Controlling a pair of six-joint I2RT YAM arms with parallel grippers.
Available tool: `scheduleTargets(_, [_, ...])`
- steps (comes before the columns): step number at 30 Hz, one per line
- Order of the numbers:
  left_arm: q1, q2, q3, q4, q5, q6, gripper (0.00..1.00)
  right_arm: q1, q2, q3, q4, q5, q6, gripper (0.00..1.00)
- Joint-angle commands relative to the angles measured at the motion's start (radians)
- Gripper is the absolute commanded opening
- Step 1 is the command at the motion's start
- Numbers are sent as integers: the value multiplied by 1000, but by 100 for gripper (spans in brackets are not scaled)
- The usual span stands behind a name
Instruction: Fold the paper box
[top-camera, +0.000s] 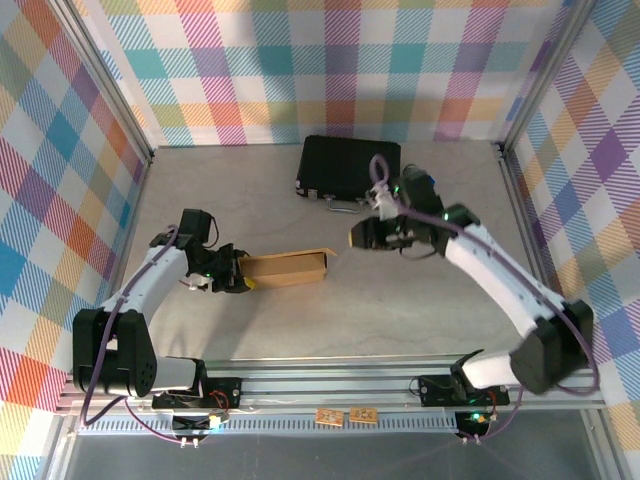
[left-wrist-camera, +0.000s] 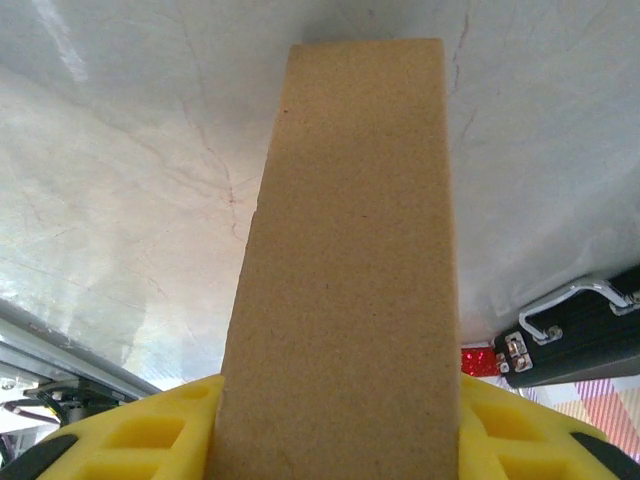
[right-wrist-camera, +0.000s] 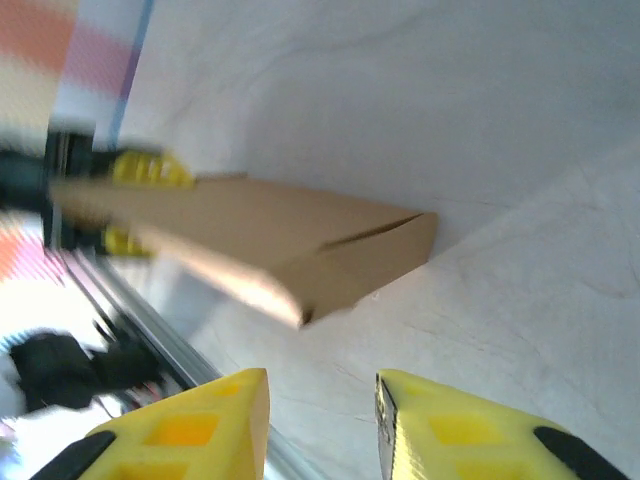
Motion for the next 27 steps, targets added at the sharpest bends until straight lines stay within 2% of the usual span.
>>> scheduleTargets(1, [21,41,21,-96,-20,21,21,61,-44,-99,203,177,-327,34])
scheduleTargets(7, [54,129,42,-113,-27,22,21,156,77,9,156,270,-486,34])
scheduleTargets(14, [71,205,101,-140,-33,69,20,181,210,146,72,290,-523,34])
scheduleTargets(27, [80,242,125,-126,-42,4,20,206,299,224,-16,310,-493,20])
